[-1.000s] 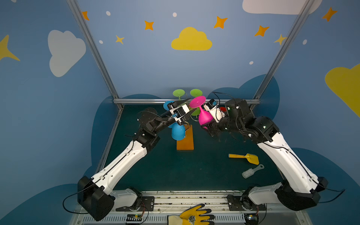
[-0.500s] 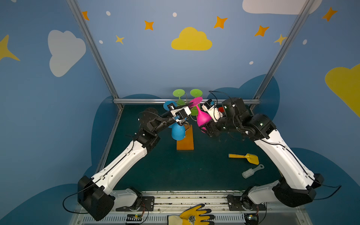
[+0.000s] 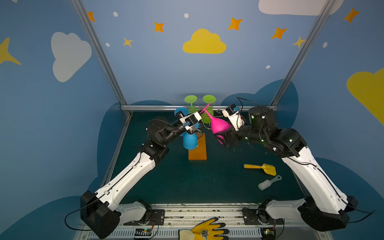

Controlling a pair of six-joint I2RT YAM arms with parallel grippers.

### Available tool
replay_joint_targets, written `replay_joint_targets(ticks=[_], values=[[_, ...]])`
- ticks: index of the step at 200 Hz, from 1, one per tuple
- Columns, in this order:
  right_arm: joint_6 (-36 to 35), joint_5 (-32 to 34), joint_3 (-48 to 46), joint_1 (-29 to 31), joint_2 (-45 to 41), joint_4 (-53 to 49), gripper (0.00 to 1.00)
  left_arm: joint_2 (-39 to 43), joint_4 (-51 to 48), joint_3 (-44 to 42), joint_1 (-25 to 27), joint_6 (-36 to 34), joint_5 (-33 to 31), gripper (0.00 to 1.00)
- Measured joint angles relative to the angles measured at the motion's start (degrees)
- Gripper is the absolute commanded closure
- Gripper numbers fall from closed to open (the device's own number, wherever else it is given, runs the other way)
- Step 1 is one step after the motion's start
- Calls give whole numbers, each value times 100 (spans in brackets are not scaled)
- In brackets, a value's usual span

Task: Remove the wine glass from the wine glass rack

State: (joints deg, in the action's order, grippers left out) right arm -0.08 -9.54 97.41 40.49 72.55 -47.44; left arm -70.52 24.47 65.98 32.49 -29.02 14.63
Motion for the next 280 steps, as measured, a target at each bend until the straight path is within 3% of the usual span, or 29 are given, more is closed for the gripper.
replay_joint_targets(ticks=[85, 153, 190, 264, 280], values=[[614, -1327, -1067, -822, -1067, 1637, 10, 284, -140, -289, -26, 1707, -1027, 97], [1222, -1668, -1665, -1447, -1633, 2295, 19, 450, -175, -396, -223, 2487, -1143, 97], [1565, -1720, -1744, -1725, -1626, 2481, 31, 463, -175, -398, -275, 2684, -1121, 97], [1965, -1858, -1751, -1615, -1008, 2898, 33, 463, -170, -400, -297, 2920, -1014, 97], [1989, -1858, -1751, -1541, -863, 2975, 38, 463, -168, -400, -297, 2970, -988, 97]])
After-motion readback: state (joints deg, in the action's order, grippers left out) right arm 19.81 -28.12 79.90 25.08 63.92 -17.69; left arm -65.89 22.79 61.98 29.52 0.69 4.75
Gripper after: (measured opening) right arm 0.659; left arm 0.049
